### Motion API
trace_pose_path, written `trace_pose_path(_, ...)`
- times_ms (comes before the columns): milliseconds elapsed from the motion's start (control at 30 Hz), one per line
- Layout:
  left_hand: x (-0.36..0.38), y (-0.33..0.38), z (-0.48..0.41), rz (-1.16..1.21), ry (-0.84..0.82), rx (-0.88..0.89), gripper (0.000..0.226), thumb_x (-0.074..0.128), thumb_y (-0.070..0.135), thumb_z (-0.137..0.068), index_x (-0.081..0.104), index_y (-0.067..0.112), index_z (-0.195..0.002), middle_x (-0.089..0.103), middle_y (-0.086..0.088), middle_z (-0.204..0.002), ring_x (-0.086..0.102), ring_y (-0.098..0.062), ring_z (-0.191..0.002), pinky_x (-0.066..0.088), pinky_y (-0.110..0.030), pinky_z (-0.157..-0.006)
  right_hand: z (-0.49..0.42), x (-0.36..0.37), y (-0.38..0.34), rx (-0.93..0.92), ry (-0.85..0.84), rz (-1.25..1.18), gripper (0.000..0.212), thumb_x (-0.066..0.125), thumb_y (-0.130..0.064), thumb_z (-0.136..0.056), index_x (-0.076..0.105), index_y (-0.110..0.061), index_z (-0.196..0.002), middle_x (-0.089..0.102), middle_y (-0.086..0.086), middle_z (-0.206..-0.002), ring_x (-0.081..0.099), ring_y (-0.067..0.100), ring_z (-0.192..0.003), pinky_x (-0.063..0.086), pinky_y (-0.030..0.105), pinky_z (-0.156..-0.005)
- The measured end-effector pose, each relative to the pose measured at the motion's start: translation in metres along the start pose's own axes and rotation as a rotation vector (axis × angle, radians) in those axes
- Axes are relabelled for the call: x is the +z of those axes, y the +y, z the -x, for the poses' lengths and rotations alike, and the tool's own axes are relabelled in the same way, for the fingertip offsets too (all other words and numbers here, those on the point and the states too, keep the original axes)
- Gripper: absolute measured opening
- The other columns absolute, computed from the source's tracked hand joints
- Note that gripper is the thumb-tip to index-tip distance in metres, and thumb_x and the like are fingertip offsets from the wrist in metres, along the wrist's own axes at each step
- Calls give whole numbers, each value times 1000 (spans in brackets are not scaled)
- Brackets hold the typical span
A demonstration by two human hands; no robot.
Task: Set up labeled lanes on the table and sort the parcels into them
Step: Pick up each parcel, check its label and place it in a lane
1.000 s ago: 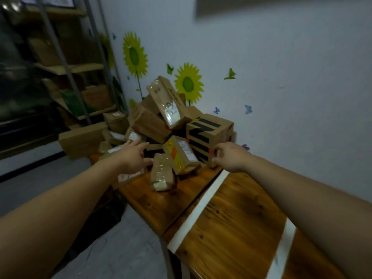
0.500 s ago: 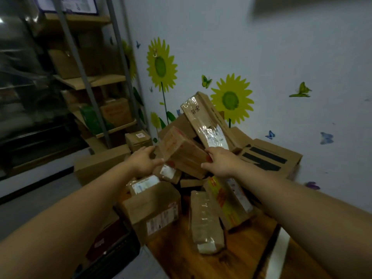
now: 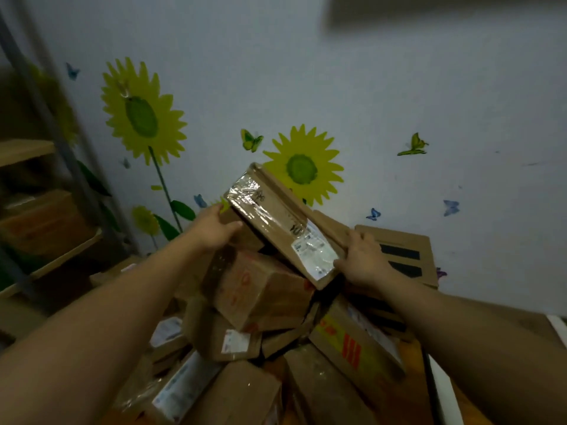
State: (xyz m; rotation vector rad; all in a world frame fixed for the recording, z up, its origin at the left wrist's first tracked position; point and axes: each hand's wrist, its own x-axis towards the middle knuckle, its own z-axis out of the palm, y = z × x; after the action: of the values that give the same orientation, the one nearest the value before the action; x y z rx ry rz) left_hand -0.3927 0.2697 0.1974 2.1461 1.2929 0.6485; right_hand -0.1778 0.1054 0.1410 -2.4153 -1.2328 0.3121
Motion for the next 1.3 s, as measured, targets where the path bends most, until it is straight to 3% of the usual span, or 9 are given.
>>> trace_pose_path(67, 3, 2, -35, -20, 27, 59, 59, 67, 27, -85, 44, 5, -135, 48, -17, -137, 46, -32, -127, 37, -33, -99, -14, 6, 8, 102, -18, -48, 73, 62, -41, -86, 27, -9, -143, 32, 17, -140, 44, 34, -121, 41, 38, -97)
trace_pose_path(200, 11, 8, -88, -39, 28, 5, 89, 68, 34, -83, 14, 10, -150, 16, -14, -157, 19, -29, -143, 18, -40, -117, -34, 15, 17, 192, -161, -220, 62, 61, -44, -87, 38, -13, -135, 51, 9, -123, 54, 23, -97, 48, 31, -75)
trace_pose_path(333, 23, 5, -109, 96, -48, -39, 83, 67, 31, -85, 18, 11, -149, 38, -12, -147, 41, -31, -131, 33, -38, -107, -42, 25, 14, 244, -164, -479, 56, 60, -38, -90, 37, -12, -134, 54, 9, -122, 56, 22, -99, 51, 35, -83)
trace_pose_path(467, 24, 1, -110, 144, 75, -16, 44, 64, 12, -85, 49, 7, -126, 59, -12, -121, 57, -30, -106, 45, -37, -88, -45, 24, 7, 245, -43, -534, 50, 57, -35, -92, 39, -12, -133, 57, 8, -121, 58, 26, -105, 50, 42, -92)
trace_pose_path(667, -9, 11, -90, 635, 144, -10, 36, 55, -2, -84, 51, 14, -116, 61, -15, -113, 64, -31, -94, 55, -47, -81, -46, -21, -15, 140, 302, -705, 64, 58, -21, -92, 21, -21, -144, 51, 12, -126, 57, 24, -89, 50, 35, -78)
trace_pose_path(767, -23, 21, -64, 820, 122, 18, 32, 47, -3, -92, 47, 12, -120, 61, -6, -97, 63, -20, -80, 56, -36, -72, -34, -53, -27, 101, 476, -837, 80, 61, -14, -89, 10, -28, -149, 46, 8, -132, 57, 28, -108, 51, 45, -92)
trace_pose_path(867, -31, 28, -29, 973, 71, 34, 28, 40, -5, -94, 46, 14, -114, 61, -1, -91, 62, -14, -76, 57, -25, -60, -7, -77, -35, 61, 608, -902, 69, 61, -6, -85, 28, -24, -142, 47, -6, -112, 58, 24, -103, 55, 48, -87)
trace_pose_path(1033, -50, 27, 21, 1083, 48, 61, 29, 45, -3, -94, 50, 15, -116, 62, -2, -101, 66, -15, -83, 58, -26, -59, 57, -89, -41, 17, 625, -886, 77, 56, 8, -82, 30, -29, -144, 53, -2, -120, 60, 22, -98, 59, 32, -62)
trace_pose_path(1300, -54, 11, 107, 1009, -32, 230, 30, 48, 15, -97, 52, 21, -125, 66, 1, -107, 66, -16, -90, 53, -26, -65, 166, -99, -36, 7, 673, -781, 87, 57, 7, -85, 18, -40, -148, 48, -3, -126, 60, 19, -100, 59, 42, -78)
